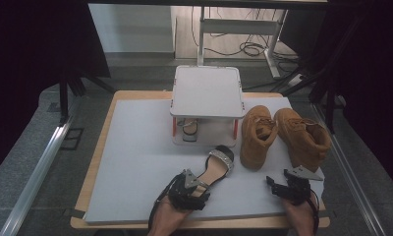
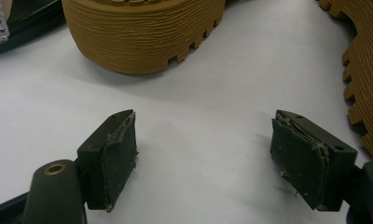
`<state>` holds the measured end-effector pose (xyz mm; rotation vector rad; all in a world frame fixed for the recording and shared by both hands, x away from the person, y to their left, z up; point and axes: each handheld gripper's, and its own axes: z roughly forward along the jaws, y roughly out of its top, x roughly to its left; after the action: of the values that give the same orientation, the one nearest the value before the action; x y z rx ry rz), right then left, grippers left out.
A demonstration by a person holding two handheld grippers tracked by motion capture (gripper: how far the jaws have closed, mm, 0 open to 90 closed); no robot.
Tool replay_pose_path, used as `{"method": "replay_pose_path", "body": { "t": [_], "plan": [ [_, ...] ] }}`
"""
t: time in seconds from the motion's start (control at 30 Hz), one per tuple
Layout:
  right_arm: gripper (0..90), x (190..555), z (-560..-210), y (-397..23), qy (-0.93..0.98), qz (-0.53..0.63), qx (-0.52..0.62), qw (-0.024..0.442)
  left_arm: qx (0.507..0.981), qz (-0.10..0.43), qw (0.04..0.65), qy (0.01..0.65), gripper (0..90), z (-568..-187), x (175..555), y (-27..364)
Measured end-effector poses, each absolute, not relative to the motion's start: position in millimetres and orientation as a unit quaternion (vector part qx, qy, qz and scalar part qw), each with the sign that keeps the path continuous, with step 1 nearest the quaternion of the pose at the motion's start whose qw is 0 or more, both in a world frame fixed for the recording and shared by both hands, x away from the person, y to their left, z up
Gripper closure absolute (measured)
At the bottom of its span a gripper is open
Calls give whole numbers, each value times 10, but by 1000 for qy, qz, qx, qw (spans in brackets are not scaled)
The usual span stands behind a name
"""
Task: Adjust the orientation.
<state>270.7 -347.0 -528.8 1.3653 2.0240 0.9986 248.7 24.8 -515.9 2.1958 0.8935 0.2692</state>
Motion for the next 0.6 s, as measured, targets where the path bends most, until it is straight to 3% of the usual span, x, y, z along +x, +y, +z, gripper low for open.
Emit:
{"method": "replay_pose_path", "body": {
  "t": [0.6],
  "plan": [
    [225, 2707, -5289, -3470, 743, 367, 501, 249, 860, 98, 359, 349, 380, -5099, 2520, 215]
  ]
}}
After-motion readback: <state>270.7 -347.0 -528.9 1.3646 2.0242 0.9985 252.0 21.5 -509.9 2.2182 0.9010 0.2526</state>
